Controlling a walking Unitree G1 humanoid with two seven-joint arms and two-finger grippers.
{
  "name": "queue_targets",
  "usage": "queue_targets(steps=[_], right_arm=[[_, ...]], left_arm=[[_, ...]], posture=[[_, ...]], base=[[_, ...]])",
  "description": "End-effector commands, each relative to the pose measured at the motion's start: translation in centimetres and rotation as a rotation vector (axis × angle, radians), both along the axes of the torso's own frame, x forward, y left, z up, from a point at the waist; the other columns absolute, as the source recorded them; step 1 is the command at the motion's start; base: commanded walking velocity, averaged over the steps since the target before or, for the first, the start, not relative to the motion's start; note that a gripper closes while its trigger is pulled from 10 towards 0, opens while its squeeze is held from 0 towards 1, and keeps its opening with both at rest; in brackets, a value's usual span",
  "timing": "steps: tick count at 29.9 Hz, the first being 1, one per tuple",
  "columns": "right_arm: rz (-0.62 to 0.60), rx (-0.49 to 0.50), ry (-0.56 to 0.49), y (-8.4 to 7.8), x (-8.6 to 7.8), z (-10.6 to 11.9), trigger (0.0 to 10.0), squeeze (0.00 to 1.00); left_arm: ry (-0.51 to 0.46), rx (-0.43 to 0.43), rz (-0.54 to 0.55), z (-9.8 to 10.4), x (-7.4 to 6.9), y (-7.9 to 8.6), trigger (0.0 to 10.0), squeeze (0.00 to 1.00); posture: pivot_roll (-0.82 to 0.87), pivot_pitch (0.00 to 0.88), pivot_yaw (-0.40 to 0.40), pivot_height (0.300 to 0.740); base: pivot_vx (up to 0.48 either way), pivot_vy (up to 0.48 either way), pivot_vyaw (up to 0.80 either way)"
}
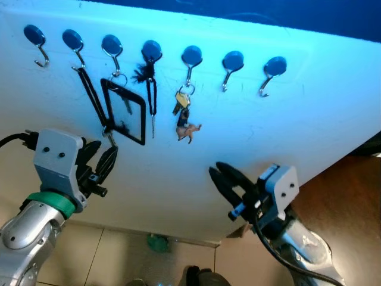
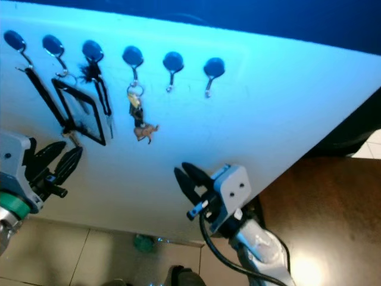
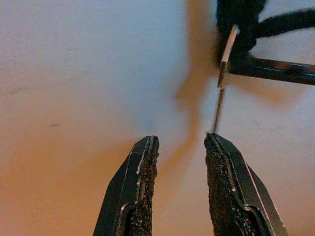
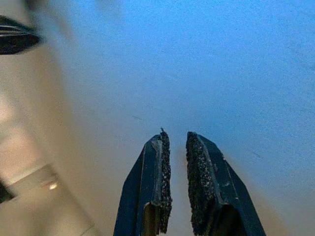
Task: Hang keys on a hook
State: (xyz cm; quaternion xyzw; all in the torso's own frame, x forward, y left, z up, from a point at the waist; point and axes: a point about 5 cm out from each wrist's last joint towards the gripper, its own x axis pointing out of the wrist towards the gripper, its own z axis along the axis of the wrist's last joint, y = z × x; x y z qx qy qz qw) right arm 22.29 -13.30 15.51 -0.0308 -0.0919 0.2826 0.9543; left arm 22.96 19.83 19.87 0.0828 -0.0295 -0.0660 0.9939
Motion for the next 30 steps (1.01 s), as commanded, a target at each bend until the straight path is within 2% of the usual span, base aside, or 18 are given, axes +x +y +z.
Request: queue_targets(steps=[1, 3, 6, 8, 10, 13, 21, 30], right_arm=[[-0.041, -0.014, 0.002, -0.4, -0.1, 0.0, 10.0, 0.00], [-0.171, -0.032, -0.008, -0.7, 0.5, -0.1, 10.0, 0.00], [-0.171, -0.032, -0.008, -0.7, 0.5, -0.1, 10.0, 0.00], [-0.217, -0.036, -0.020, -0.7, 0.9, 0.0, 10.0, 0.00], [-0.301, -0.023, -0.060, -0.5, 1.9, 0.8, 10.0, 0.00], [-0.351, 0.000, -0.075, -0.4, 2.5, 1.4, 10.0, 0.00], [-0.309, 0.035, -0.076, 0.3, 2.2, 1.8, 10.0, 0.00], [-0.314, 0.043, -0.067, 0.6, 2.3, 1.7, 10.0, 0.00]], left_arm=[[0.019, 0.014, 0.031, -0.6, 0.0, 0.3, 10.0, 0.00], [-0.011, 0.035, 0.111, -0.6, 0.3, 0.4, 10.0, 0.00], [-0.011, 0.035, 0.111, -0.6, 0.3, 0.4, 10.0, 0.00], [-0.031, 0.050, 0.141, -0.4, 0.6, 0.4, 10.0, 0.00], [-0.092, 0.064, 0.194, 0.6, 1.6, 0.4, 10.0, 0.00], [-0.132, 0.070, 0.216, 1.3, 2.1, 0.4, 10.0, 0.00], [-0.142, 0.067, 0.164, 2.0, 1.8, 0.4, 10.0, 0.00], [-0.146, 0.066, 0.168, 2.0, 2.0, 0.3, 10.0, 0.00]], posture=[[-0.01, 0.134, 0.028, 0.740], [0.00, 0.133, 0.029, 0.740], [0.00, 0.133, 0.029, 0.740], [0.00, 0.135, 0.029, 0.740], [0.01, 0.142, 0.033, 0.740], [0.01, 0.136, 0.034, 0.740], [0.02, 0.152, 0.036, 0.740], [0.02, 0.146, 0.039, 0.740]], base=[[0.000, 0.000, 0.00], [0.000, 0.000, 0.00], [0.000, 0.000, 0.00], [0.000, 0.000, 0.00], [0.000, 0.000, 0.00], [0.000, 0.000, 0.00], [0.000, 0.000, 0.00], [0.000, 0.000, 0.00]])
